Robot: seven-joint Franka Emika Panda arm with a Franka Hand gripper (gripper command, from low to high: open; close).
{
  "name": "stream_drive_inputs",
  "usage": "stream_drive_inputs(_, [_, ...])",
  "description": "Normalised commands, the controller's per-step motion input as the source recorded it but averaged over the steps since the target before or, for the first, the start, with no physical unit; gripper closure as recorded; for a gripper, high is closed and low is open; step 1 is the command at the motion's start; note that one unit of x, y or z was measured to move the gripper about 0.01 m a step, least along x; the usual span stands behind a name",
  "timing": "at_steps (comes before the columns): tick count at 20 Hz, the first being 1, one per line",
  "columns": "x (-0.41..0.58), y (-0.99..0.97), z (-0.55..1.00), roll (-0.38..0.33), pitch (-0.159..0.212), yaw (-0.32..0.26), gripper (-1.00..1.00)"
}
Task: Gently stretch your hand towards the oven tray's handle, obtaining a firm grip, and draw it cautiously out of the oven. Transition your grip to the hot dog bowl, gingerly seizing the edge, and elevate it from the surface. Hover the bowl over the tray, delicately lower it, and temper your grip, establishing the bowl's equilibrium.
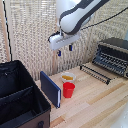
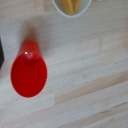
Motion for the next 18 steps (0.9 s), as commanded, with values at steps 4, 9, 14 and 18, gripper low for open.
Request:
stream_drive_inputs(4, [-0.06, -0.16, 0.0, -0.374, -0.005, 0.105, -1.0])
stream_drive_inputs(9, [-0.059, -0.17, 0.0, -0.375, 0.0, 0.088, -1.0])
stream_drive_inputs(14, [-0.008, -0.15, -0.01, -0.371, 0.0, 0.064, -1.0])
stream_drive_inputs(18, [0.09, -0.22, -0.14, -0.302, 0.0, 0.058, -1.0])
